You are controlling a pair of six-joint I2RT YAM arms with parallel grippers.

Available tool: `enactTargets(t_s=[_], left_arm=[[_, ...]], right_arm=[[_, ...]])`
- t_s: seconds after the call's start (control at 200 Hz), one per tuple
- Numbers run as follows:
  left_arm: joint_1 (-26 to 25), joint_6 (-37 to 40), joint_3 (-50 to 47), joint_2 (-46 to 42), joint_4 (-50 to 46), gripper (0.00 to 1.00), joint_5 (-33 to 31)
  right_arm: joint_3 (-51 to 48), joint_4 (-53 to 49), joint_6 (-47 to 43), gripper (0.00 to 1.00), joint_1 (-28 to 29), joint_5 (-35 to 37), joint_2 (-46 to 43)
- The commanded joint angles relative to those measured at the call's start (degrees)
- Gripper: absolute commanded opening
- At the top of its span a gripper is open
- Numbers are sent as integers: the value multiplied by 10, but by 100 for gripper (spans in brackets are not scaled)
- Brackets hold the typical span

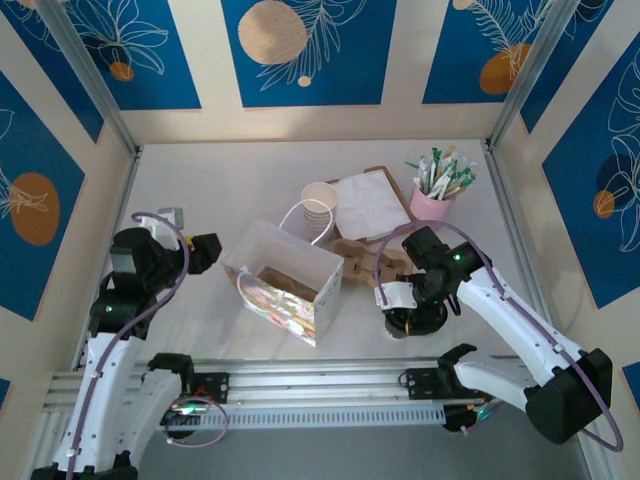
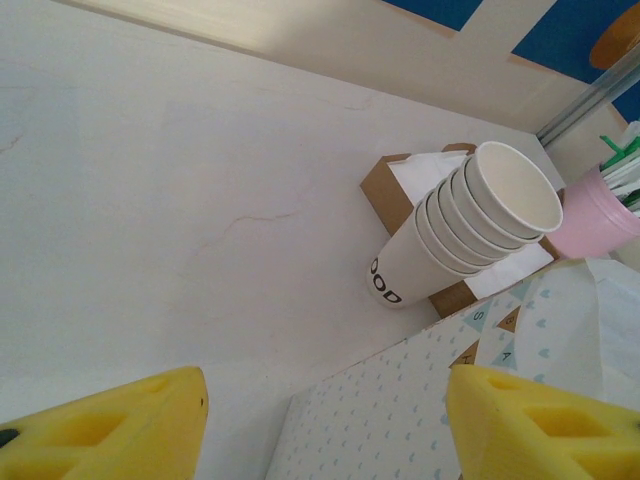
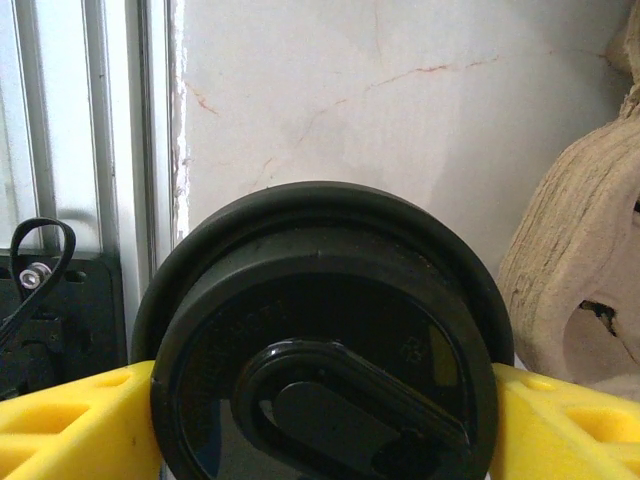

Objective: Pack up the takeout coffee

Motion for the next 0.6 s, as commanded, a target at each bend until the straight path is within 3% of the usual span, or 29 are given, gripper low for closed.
enactTargets(t_s=[0.0, 0.595], left_arm=[[-3, 7, -4, 2, 4, 64, -8], [-3, 6, 3, 10, -2, 64, -19]], right_arm=[[-5, -22, 10, 80, 3, -8, 4], [-3, -10, 20, 79, 3, -26, 2]])
